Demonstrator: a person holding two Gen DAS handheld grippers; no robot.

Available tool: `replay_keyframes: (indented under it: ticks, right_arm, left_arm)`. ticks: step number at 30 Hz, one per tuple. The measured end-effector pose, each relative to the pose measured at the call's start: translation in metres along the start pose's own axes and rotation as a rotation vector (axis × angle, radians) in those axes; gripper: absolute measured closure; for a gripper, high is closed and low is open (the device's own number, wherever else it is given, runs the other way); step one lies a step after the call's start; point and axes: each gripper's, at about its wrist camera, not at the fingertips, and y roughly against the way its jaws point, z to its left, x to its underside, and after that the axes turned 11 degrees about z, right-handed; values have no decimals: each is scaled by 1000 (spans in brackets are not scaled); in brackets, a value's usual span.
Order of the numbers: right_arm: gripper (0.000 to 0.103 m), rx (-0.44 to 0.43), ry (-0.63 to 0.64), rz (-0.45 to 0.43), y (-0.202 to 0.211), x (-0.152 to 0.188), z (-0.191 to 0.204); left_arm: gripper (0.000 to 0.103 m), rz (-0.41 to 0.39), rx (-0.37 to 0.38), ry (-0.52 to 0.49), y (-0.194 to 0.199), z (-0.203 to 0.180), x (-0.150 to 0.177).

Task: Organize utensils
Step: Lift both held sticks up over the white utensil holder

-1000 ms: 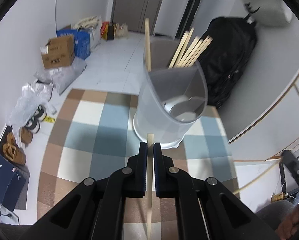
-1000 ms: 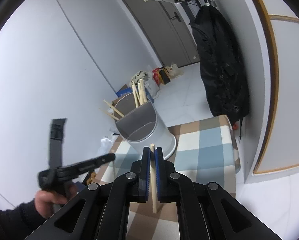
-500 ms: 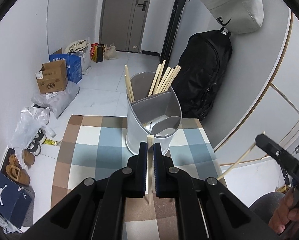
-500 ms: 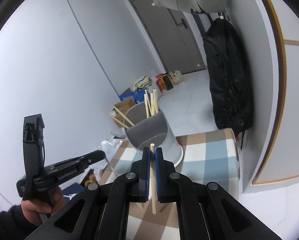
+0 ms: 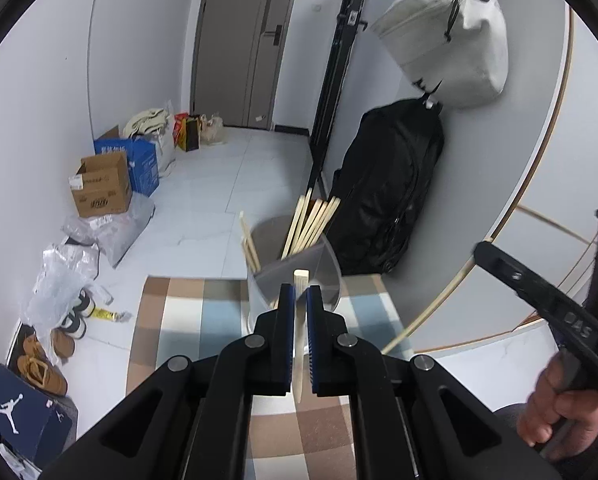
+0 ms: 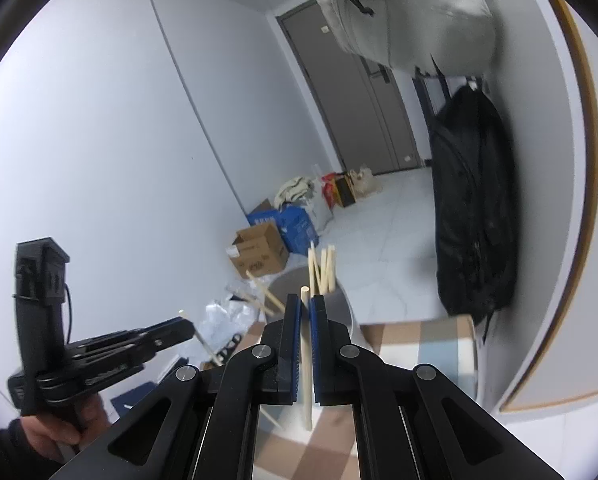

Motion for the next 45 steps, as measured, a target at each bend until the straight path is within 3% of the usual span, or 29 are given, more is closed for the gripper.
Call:
replay_keyframes:
  ticks: [11,16,24,32,45]
  right_arm:
    - [99,-14,43,-46,-11,-64,13]
    - [99,-15,72,-53,-22,-92,21]
    - [99,-6,126,-66,-49,-123,31]
    - [99,-1,118,-36,-84,-130,23]
    - [99,-7,124,29,-118,-119,13]
  left_arm:
    - [101,-88,17,-32,30,-1,-57]
    - [101,-91,28,-36,25,4,-80]
    - [101,-128,-16,-94,14,3,-104]
    - [101,-66,-35,-109,-23,17,-106]
    - [101,-33,-29,-95,-51,27,-109]
